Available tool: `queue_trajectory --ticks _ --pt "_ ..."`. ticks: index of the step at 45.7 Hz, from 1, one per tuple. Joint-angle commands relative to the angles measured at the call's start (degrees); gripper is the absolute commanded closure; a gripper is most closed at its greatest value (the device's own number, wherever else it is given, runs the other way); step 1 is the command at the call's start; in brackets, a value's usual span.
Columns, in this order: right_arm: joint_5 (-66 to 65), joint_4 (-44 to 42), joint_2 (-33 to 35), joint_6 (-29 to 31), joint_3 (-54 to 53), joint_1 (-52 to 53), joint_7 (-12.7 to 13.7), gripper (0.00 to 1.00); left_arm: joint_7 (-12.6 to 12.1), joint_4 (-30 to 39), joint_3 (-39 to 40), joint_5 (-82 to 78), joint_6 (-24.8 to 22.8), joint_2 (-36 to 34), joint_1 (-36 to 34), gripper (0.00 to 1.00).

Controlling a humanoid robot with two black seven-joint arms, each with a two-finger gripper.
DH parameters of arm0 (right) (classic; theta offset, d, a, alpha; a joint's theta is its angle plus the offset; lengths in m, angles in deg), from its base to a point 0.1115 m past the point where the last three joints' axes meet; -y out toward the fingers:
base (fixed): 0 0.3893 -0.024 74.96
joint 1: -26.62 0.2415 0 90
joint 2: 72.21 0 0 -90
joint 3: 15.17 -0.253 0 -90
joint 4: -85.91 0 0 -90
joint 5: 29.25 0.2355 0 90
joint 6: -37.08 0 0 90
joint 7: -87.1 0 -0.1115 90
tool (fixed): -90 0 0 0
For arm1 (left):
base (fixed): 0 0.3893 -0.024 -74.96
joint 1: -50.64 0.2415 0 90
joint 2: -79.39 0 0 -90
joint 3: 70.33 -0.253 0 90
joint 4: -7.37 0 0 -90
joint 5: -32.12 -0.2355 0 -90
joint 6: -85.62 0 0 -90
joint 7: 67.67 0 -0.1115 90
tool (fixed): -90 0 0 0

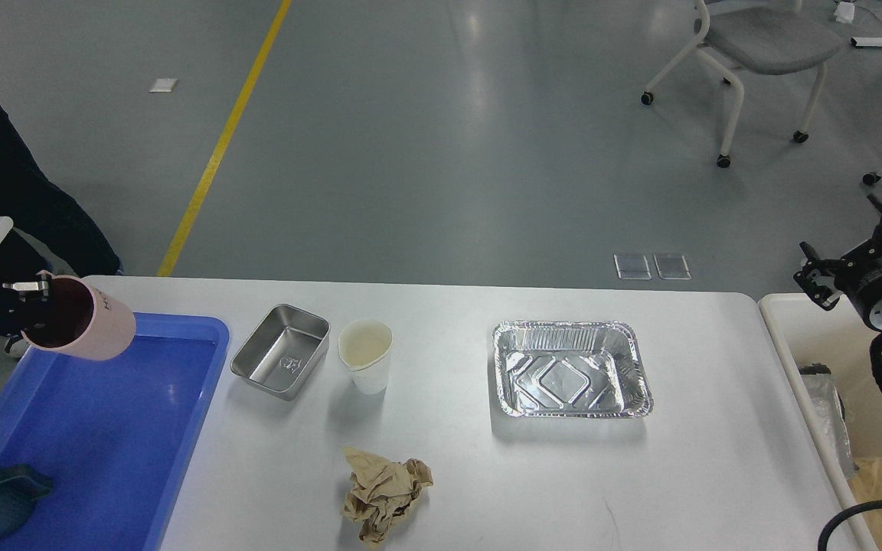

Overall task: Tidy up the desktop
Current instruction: 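Lower the pink mug into the blue bin and release it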

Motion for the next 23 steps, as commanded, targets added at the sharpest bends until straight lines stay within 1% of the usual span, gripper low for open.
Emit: queue_trajectory --ticks 1,8,17,23 --pt "0.0 0.0 -0.1 -0.2 0.0 0.4 -0.1 0.0 -0.3 0.0 -4.9 -3.6 0.0 2.2 -0.2 0.99" --pt "-0.1 0.0 -0.1 -0.5 0.1 1.1 0.0 0.0 -0.5 0.1 -12.4 -8.3 0.0 5.7 -0.5 0.99" --pt "-0.1 -0.3 0.0 -0.8 0.1 1.4 0.0 0.0 -0.8 0.5 -17.6 -10.0 0.0 9.7 -0.1 0.98" --pt "-0.2 -0.6 0.2 -0.9 0.2 2.4 0.0 0.0 -0.9 1.3 -20.3 -10.4 0.0 10.5 0.0 0.98"
